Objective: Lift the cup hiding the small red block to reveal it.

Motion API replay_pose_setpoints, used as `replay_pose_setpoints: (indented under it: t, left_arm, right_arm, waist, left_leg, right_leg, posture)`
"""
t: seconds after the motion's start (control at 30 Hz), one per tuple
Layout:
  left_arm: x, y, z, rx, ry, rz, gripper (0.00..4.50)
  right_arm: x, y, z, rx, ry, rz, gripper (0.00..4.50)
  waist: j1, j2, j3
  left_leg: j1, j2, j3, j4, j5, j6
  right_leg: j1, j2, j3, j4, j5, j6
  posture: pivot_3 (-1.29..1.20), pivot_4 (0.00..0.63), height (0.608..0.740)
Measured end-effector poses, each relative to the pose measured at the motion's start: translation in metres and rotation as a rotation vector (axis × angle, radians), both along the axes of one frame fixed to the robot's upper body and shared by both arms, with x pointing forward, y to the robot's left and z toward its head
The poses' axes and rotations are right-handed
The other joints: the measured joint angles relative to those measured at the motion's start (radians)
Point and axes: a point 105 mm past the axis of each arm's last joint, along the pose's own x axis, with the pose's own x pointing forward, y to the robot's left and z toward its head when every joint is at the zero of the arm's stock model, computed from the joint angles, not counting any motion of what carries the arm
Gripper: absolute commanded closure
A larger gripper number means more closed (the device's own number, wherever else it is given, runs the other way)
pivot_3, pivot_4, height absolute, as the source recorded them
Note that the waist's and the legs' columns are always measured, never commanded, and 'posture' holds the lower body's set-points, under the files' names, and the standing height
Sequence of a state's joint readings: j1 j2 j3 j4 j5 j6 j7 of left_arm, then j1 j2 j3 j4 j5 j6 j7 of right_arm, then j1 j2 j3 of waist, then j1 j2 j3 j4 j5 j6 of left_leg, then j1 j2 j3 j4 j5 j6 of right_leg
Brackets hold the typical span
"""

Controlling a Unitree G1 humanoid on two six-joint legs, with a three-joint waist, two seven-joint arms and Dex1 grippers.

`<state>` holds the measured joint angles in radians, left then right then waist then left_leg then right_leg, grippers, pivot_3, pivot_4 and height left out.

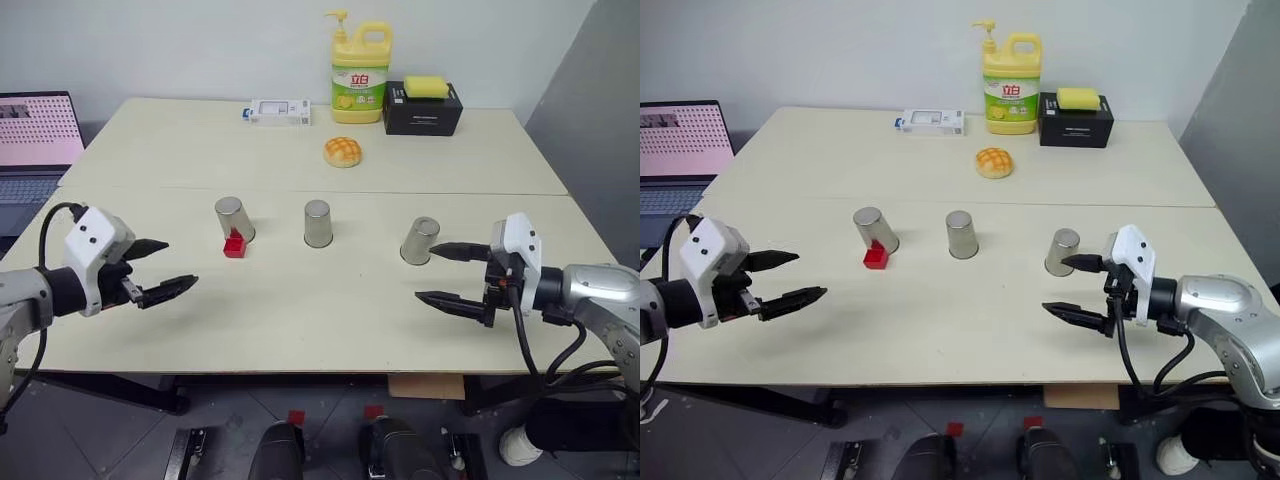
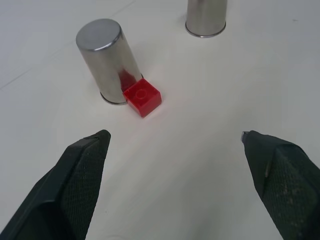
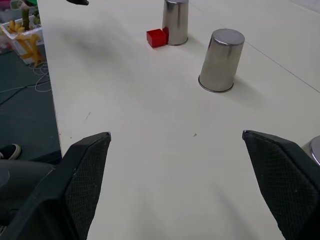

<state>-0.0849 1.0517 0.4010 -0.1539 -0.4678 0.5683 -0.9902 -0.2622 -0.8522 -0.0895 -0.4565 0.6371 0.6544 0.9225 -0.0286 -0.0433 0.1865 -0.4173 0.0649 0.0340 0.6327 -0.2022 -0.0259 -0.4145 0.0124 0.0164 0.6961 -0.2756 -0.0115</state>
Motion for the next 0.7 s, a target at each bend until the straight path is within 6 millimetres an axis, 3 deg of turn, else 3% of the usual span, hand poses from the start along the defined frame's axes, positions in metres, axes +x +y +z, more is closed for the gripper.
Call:
replay_pose_setpoints:
  t: [0.43, 0.7]
  left_arm:
    - [0.003, -0.005, 0.010, -0.001, -0.031, -0.016, 0.03]
    - [0.002, -0.009, 0.011, 0.009, -0.034, -0.034, 0.03]
  right_arm:
    - [-0.001, -0.005, 0.000, -0.001, -0.004, -0.015, 0.00]
    - [-0.002, -0.022, 0.000, 0.002, 0.010, -0.091, 0.00]
  waist:
    - [0.000, 0.000, 0.000]
    - [0.000, 0.000, 0.000]
  left_leg:
    - [0.000, 0.000, 0.000, 0.000, 0.000, 0.000]
    - [0.000, 0.000, 0.000, 0.000, 0.000, 0.000]
  right_leg:
    - [0.000, 0.000, 0.000, 0.000, 0.000, 0.000]
    - [0.000, 0.000, 0.000, 0.000, 0.000, 0.000]
  posture:
    - [0.00, 0.150, 0.740]
    - [0.00, 0.150, 0.740]
